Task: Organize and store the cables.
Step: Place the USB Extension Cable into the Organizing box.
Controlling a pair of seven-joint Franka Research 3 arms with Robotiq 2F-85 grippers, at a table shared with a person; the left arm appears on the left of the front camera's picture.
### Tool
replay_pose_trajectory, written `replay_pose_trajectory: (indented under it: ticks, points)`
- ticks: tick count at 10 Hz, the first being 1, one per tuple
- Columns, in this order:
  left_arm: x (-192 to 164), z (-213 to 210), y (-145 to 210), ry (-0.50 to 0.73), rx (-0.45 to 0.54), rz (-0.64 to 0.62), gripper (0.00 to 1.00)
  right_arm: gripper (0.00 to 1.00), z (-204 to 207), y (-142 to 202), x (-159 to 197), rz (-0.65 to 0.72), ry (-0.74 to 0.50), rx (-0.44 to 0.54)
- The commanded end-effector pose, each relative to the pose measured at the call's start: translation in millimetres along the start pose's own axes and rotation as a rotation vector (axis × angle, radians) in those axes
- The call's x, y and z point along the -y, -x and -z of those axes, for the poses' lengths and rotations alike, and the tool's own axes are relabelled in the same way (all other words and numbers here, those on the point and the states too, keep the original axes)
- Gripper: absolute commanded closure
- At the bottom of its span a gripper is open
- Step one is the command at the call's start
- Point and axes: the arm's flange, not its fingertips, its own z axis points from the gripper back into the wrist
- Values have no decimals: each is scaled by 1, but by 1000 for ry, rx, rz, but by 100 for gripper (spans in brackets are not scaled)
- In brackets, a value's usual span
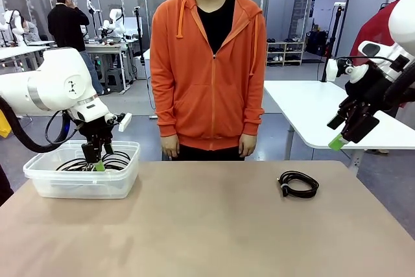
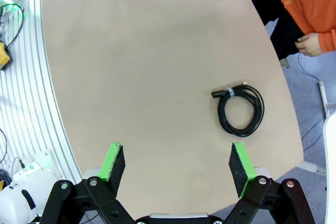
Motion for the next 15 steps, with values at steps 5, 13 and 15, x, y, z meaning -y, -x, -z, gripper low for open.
replay_pose_trajectory:
  ticks: [5, 13, 15]
  points:
    - [-5, -1, 2, -1, -9, 8, 0, 0, 0, 0, 0, 3, 0, -1]
    - [41, -74, -2, -14, 102, 44, 0, 0, -3, -14, 11, 115, 42, -78]
    - [75, -104, 1, 54, 135, -33, 0, 0, 14, -24, 31, 258, 21, -109]
